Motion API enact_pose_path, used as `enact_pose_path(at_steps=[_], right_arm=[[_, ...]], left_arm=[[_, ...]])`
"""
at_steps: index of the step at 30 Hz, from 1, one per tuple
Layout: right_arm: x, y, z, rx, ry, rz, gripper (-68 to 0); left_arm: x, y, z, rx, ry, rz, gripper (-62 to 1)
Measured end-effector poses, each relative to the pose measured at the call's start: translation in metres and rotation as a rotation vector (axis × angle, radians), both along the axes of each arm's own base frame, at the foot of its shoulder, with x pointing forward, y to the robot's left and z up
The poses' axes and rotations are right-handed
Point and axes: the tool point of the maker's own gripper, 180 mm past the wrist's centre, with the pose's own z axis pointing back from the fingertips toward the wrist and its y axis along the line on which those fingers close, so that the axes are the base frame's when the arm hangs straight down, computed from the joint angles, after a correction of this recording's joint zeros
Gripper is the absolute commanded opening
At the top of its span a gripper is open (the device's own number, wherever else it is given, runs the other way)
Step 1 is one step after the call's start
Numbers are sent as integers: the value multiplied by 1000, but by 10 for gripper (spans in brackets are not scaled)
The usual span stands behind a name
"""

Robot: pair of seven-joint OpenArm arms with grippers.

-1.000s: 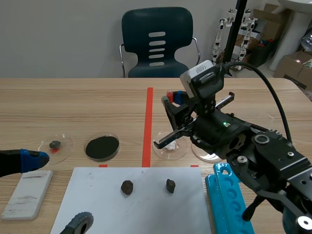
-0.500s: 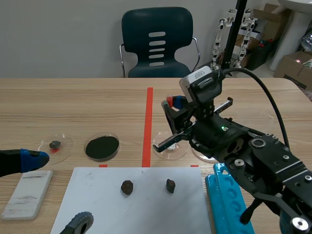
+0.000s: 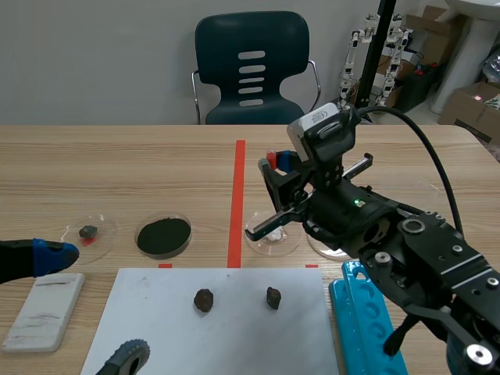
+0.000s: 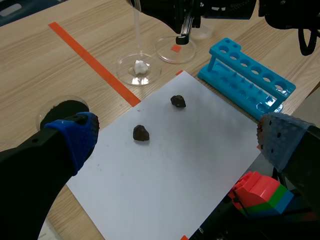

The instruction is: Squeeze the dropper onto the mineral

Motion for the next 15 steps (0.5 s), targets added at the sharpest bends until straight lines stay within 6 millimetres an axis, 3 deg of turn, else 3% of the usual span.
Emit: enact_pose_path(at_steps=[10,15], right_arm=[[0,0,0,0,0,0,-567],[0,0,-1,-3,4,-1,-603]], left_arm=[[0,0,0,0,0,0,14],[0,0,0,0,0,0,14]])
